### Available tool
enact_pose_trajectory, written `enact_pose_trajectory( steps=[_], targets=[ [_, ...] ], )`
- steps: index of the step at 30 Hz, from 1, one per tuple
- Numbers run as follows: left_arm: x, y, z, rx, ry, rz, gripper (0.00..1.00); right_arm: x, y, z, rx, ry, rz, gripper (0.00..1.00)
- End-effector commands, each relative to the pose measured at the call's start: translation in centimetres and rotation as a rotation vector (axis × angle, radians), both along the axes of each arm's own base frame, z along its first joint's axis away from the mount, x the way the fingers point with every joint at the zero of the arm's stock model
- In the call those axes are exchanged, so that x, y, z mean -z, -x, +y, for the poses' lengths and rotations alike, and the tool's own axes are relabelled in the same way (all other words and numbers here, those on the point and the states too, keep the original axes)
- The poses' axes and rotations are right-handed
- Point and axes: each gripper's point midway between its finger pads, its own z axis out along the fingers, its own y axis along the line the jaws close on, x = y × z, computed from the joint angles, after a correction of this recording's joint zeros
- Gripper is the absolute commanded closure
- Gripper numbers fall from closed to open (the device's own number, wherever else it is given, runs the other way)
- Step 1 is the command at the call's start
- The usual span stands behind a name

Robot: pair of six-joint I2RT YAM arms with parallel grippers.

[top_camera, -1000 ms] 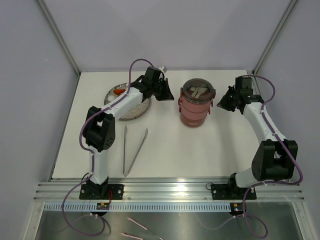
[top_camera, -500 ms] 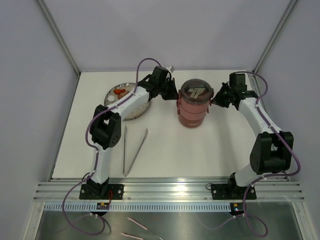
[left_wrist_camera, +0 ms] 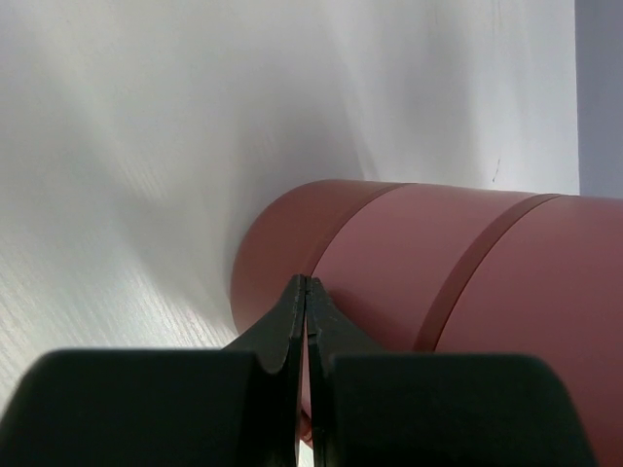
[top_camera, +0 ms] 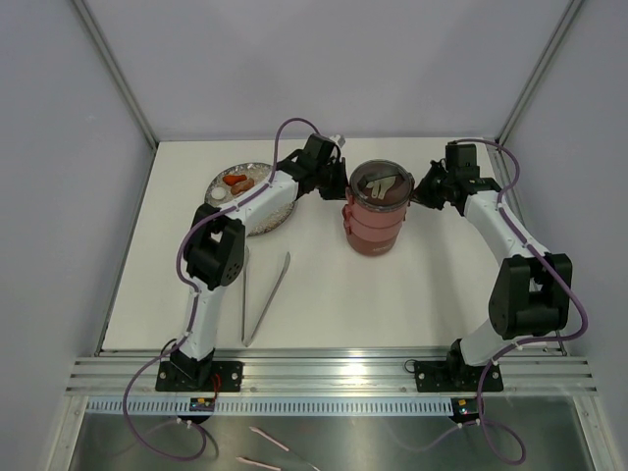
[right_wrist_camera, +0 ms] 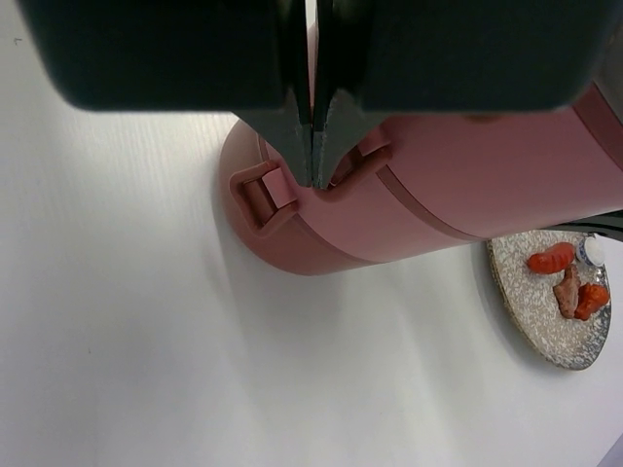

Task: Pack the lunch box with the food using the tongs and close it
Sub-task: Close the fastener on the packing box.

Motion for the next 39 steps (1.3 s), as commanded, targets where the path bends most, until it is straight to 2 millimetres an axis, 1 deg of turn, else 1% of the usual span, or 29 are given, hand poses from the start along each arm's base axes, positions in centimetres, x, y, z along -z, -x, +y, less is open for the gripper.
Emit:
enact_pose_trajectory(
  steps=[1, 2, 3, 4, 5, 7, 8, 9, 11, 12, 13, 14, 15, 19, 23, 24, 25, 27, 28, 30, 32, 36, 39],
  targets=[
    [-3.8, 1.1, -0.6, 0.038, 0.063, -0.041, 1.0, -0.6, 1.7, 1.2, -0.043, -0.005, 0.023, 1.0],
    [-4.6, 0.9, 0.0, 0.029, 0.069, -0.056, 1.0, -0.8, 1.8, 0.7, -0.031, -0.001, 0.016, 1.0],
    [-4.8, 0.6, 0.8, 0.011, 0.067, -0.062, 1.0, -0.9, 1.7, 0.4, -0.024, -0.001, 0.01, 1.0],
    [-4.4, 0.7, 1.4, 0.003, 0.059, -0.057, 1.0, -0.9, 1.8, 0.1, -0.018, -0.001, 0.013, 1.0],
    [-5.5, 0.7, 1.9, -0.005, 0.069, -0.074, 1.0, -1.1, 1.9, -0.2, -0.014, 0.001, 0.008, 1.0],
    [-5.2, 0.9, 3.0, -0.023, 0.059, -0.071, 1.0, -1.4, 1.7, -0.9, -0.003, 0.006, -0.001, 1.0],
    [-5.4, 1.0, 3.3, -0.027, 0.059, -0.074, 1.0, -1.5, 1.8, -1.1, -0.002, 0.007, -0.002, 1.0],
    [-6.2, 1.2, 3.6, -0.031, 0.065, -0.088, 1.0, -1.6, 1.7, -1.4, 0.002, 0.009, -0.007, 1.0],
    [-6.0, 1.8, 3.9, -0.036, 0.065, -0.081, 1.0, -1.8, 1.6, -1.6, 0.006, 0.011, -0.011, 1.0],
    [-6.8, 2.2, 3.9, -0.032, 0.078, -0.093, 1.0, -2.0, 1.5, -1.7, 0.004, 0.012, -0.015, 1.0],
    [-7.0, 2.3, 4.0, -0.034, 0.081, -0.094, 1.0, -2.0, 1.4, -1.9, 0.007, 0.014, -0.017, 1.0],
    [-6.6, 2.7, 4.2, -0.035, 0.076, -0.084, 1.0, -2.2, 1.4, -1.9, 0.007, 0.016, -0.02, 1.0],
    [-7.4, 3.0, 4.3, -0.034, 0.084, -0.097, 1.0, -2.3, 1.2, -1.9, 0.007, 0.018, -0.024, 1.0],
    [-8.1, 4.2, 4.7, -0.031, 0.09, -0.103, 1.0, -2.3, 0.8, -2.3, 0.011, 0.02, -0.027, 1.0],
    [-8.0, 5.4, 4.2, -0.019, 0.104, -0.083, 1.0, -2.3, 0.3, -1.9, -0.01, -0.006, -0.031, 1.0],
    [-7.6, 5.6, 4.1, -0.014, 0.103, -0.073, 1.0, -2.3, 0.4, -1.3, -0.036, -0.031, -0.027, 1.0],
    [-7.3, 5.9, 4.0, -0.017, 0.105, -0.059, 1.0, -1.7, 0.2, -1.0, -0.053, -0.042, -0.011, 1.0],
    [-7.2, 6.6, 3.4, 0.002, 0.125, -0.044, 1.0, -1.5, 0.5, -0.3, -0.092, -0.061, 0.008, 1.0],
    [-6.5, 7.2, 3.3, 0.002, 0.129, -0.022, 1.0, -1.4, 0.6, -0.2, -0.096, -0.061, 0.008, 1.0],
    [-6.6, 7.8, 2.8, 0.015, 0.143, -0.026, 1.0, -1.4, 0.6, -0.3, -0.096, -0.062, -0.002, 1.0],
    [-6.4, 8.1, 2.4, 0.025, 0.139, -0.021, 1.0, -1.3, 0.7, -0.1, -0.106, -0.067, 0.002, 1.0],
    [-5.9, 8.4, 1.7, 0.041, 0.141, -0.003, 1.0, -1.4, 0.8, 0.9, -0.158, -0.11, 0.0, 1.0],
    [-5.9, 8.1, 1.2, 0.047, 0.143, -0.008, 1.0, -1.5, 0.9, 1.5, -0.185, -0.122, -0.002, 1.0]
  ],
)
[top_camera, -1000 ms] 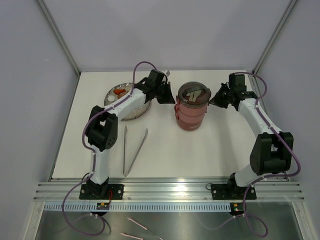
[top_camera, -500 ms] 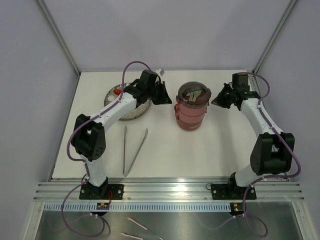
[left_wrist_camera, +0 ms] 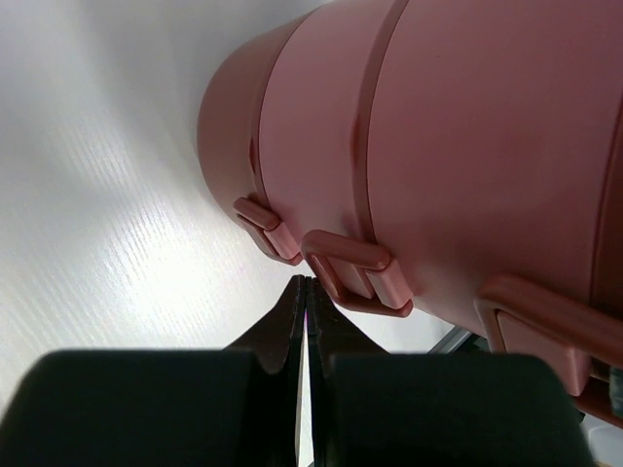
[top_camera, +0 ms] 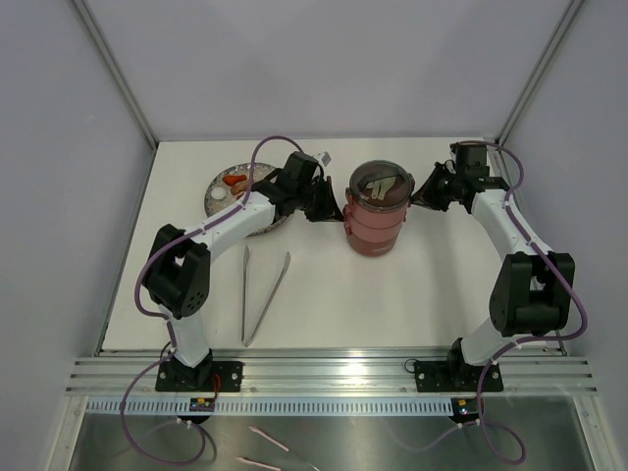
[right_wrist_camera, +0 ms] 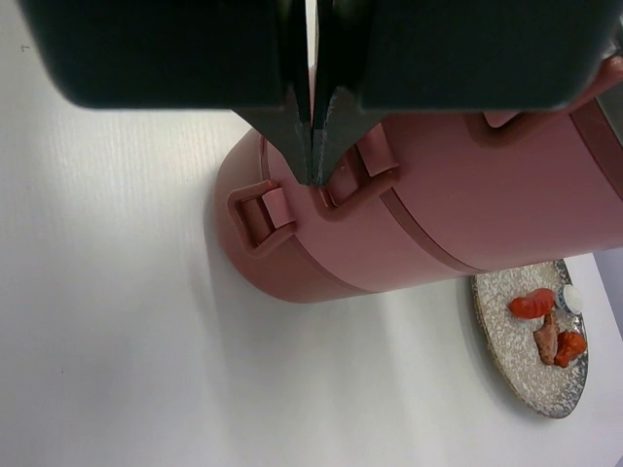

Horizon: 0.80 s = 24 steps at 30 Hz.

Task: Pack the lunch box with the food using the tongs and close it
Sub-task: Close the fastener on the packing box.

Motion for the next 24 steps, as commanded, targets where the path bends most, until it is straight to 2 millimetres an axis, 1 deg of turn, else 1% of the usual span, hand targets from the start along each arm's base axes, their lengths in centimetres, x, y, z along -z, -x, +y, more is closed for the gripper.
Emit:
enact_pose_trajectory(
  steps=[1, 3, 4, 6, 7, 12, 14, 17, 19, 20, 22, 23, 24],
  targets=[
    [-3.4, -0.6, -2.0, 0.034, 0.091, -0.077, 1.0, -1.4, 0.0, 2.0, -0.093, -0.054, -0.035, 1.0],
    [-3.8, -1.1, -2.2, 0.032, 0.091, -0.09, 1.0, -1.2, 0.1, 2.0, -0.097, -0.054, -0.031, 1.0],
    [-3.5, -1.3, -2.4, 0.036, 0.086, -0.088, 1.0, -1.2, 0.3, 2.1, -0.097, -0.056, -0.029, 1.0],
    [-4.0, -1.7, -2.6, 0.039, 0.091, -0.098, 1.0, -1.1, 0.6, 2.3, -0.103, -0.059, -0.027, 1.0],
    [-3.6, -1.7, -2.8, 0.043, 0.087, -0.089, 1.0, -1.2, 0.7, 2.4, -0.103, -0.06, -0.028, 1.0],
    [-3.3, -2.1, -3.5, 0.059, 0.091, -0.083, 1.0, -1.2, 1.6, 3.2, -0.111, -0.072, -0.025, 1.0],
    [-2.6, -2.2, -3.7, 0.062, 0.083, -0.071, 1.0, -0.6, 1.9, 3.3, -0.103, -0.079, -0.007, 1.0],
    [-2.2, -2.5, -4.1, 0.067, 0.077, -0.07, 1.0, 0.1, 2.4, 3.4, -0.098, -0.084, 0.01, 1.0],
    [-2.4, -2.9, -4.2, 0.069, 0.076, -0.08, 1.0, 0.4, 2.8, 3.4, -0.093, -0.09, 0.02, 1.0],
    [-2.0, -2.9, -4.3, 0.071, 0.068, -0.074, 1.0, 0.5, 3.0, 3.5, -0.092, -0.092, 0.023, 1.0],
    [-2.1, -3.1, -4.4, 0.074, 0.067, -0.078, 1.0, 0.3, 3.3, 3.6, -0.085, -0.1, 0.019, 1.0],
    [-2.1, -3.4, -4.5, 0.076, 0.063, -0.086, 1.0, 0.6, 3.7, 3.7, -0.088, -0.101, 0.028, 1.0],
    [-2.3, -3.5, -4.6, 0.076, 0.063, -0.089, 1.0, 0.3, 4.0, 4.0, -0.094, -0.104, 0.02, 1.0]
  ],
)
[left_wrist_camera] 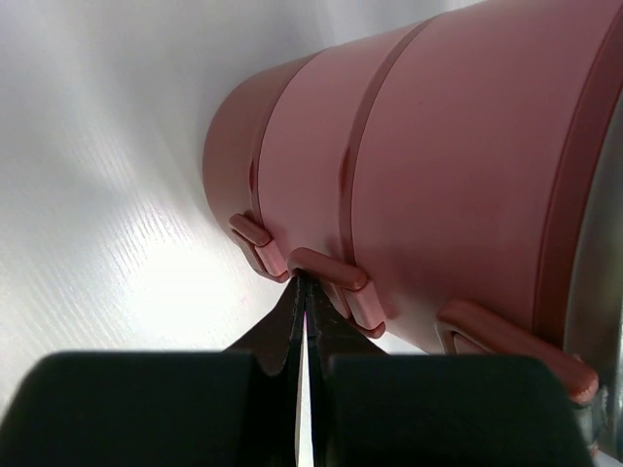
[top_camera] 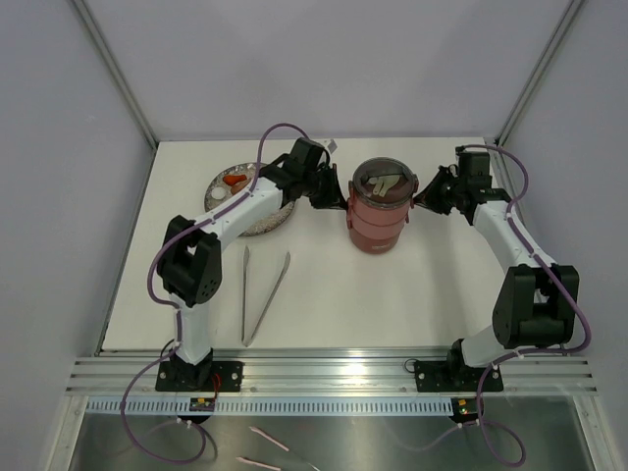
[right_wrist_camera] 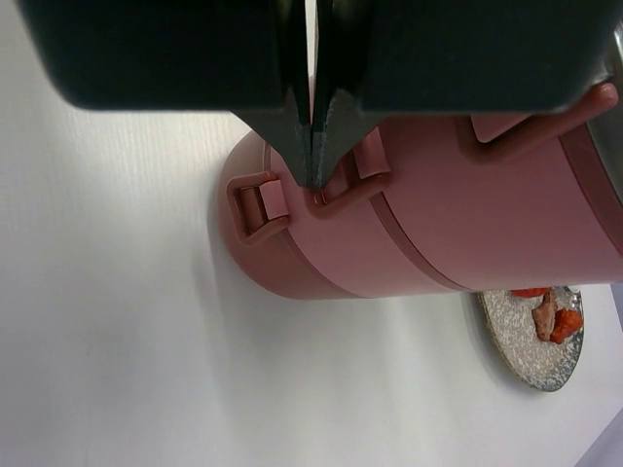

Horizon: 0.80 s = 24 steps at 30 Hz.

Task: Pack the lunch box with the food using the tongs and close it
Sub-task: Close the fastener on the packing box.

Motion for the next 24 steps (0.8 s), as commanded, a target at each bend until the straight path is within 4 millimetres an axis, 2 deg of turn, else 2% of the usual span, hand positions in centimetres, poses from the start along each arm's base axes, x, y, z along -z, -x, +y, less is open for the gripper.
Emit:
enact_pose_trajectory(
  steps=[1, 7, 9, 12, 15, 16, 19, 24],
  targets=[
    [-1.5, -1.1, -3.4, 0.064, 0.078, -0.086, 1.0, 0.3, 4.0, 4.6, -0.132, -0.119, 0.093, 1.0],
    [-2.0, -1.9, -3.1, 0.065, 0.058, -0.105, 1.0, 0.6, 5.3, 6.2, -0.158, -0.123, 0.105, 1.0],
    [-2.2, -2.2, -2.7, 0.06, 0.045, -0.119, 1.0, 0.6, 5.4, 6.1, -0.156, -0.116, 0.103, 1.0],
    [-2.3, -2.5, -1.6, 0.046, 0.022, -0.13, 1.0, 0.8, 5.2, 5.0, -0.13, -0.051, 0.102, 1.0],
    [-2.8, -2.8, -0.3, 0.023, 0.002, -0.148, 1.0, -0.4, 4.1, 3.4, -0.076, 0.007, 0.067, 1.0],
    [-3.6, -3.0, 0.0, 0.007, 0.007, -0.172, 1.0, -1.2, 3.5, 3.1, -0.055, -0.002, 0.049, 1.0],
    [-3.9, -3.2, 1.1, -0.021, 0.011, -0.18, 1.0, -2.9, 2.3, 2.1, 0.001, -0.014, -0.005, 1.0],
    [-4.3, -3.9, 2.4, -0.052, 0.009, -0.188, 1.0, -3.9, 1.8, 0.2, 0.068, 0.007, -0.023, 1.0]
  ],
)
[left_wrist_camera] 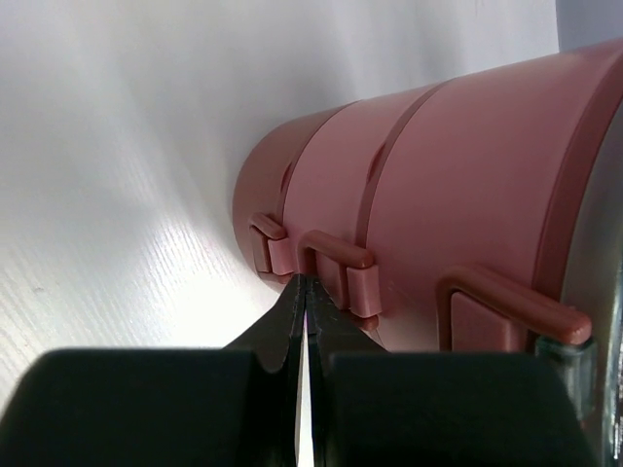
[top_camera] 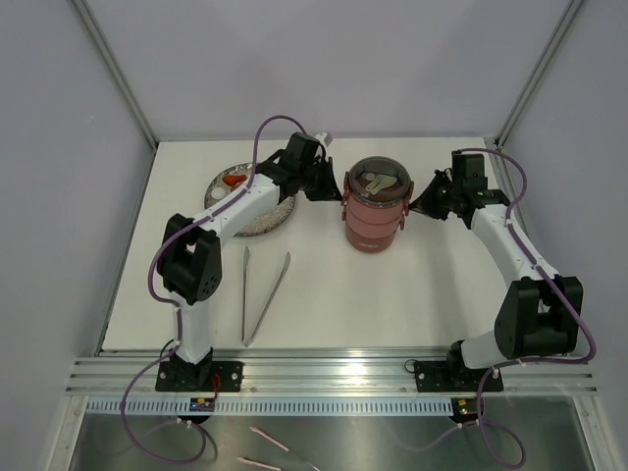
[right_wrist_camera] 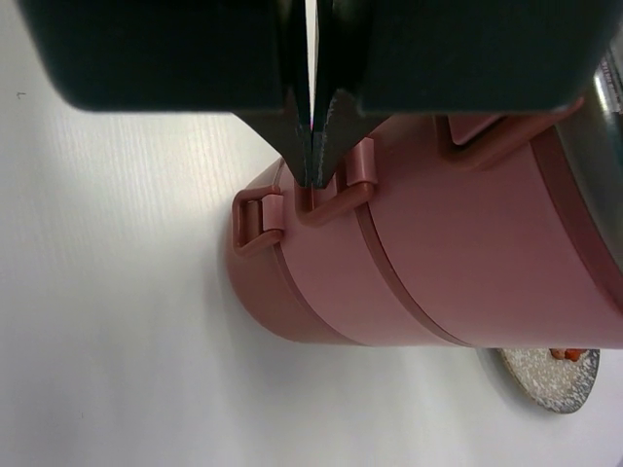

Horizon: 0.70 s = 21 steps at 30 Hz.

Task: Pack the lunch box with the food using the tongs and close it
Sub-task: Close the fastener on the packing box.

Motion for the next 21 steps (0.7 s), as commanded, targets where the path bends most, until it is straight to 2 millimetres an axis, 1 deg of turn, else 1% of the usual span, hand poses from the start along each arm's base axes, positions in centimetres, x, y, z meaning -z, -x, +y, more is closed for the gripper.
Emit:
enact_pose_trajectory(
  steps=[1, 3, 6, 9, 11, 14, 16, 17, 19, 20, 21],
  targets=[
    [-3.9, -0.9, 1.0, -0.021, 0.056, -0.093, 1.0, -3.4, -0.7, -1.0, 0.046, -0.01, -0.072, 1.0],
    [-4.1, -1.6, 1.8, -0.039, 0.061, -0.098, 1.0, -3.6, -0.6, -1.8, 0.073, -0.01, -0.078, 1.0],
    [-3.8, -2.0, 2.4, -0.053, 0.067, -0.094, 1.0, -3.8, -0.6, -2.0, 0.077, -0.012, -0.084, 1.0],
    [-3.9, -2.2, 2.3, -0.047, 0.072, -0.092, 1.0, -3.5, -0.6, -1.8, 0.066, -0.02, -0.068, 1.0],
    [-3.2, -2.3, 2.0, -0.039, 0.074, -0.072, 1.0, -3.2, -0.6, -1.5, 0.059, -0.032, -0.063, 1.0],
    [-2.7, -2.2, 1.6, -0.032, 0.084, -0.055, 1.0, -2.8, -1.0, -1.1, 0.045, -0.054, -0.057, 1.0],
    [-2.2, -2.0, 0.8, -0.02, 0.088, -0.045, 1.0, -2.3, -1.2, -0.1, 0.018, -0.081, -0.043, 1.0],
    [-2.0, -1.9, 0.5, -0.013, 0.089, -0.038, 1.0, -1.5, -1.3, 0.9, -0.005, -0.082, -0.023, 1.0],
    [-1.9, -1.1, -1.3, 0.026, 0.101, -0.027, 1.0, -0.9, -1.4, 2.3, -0.04, -0.087, -0.01, 1.0],
    [-0.9, -0.9, -2.1, 0.039, 0.1, -0.005, 1.0, 0.0, -1.5, 2.9, -0.057, -0.085, 0.01, 1.0],
    [-0.5, 0.1, -3.3, 0.068, 0.101, 0.012, 1.0, 0.4, -1.4, 4.0, -0.079, -0.091, 0.021, 1.0]
  ],
)
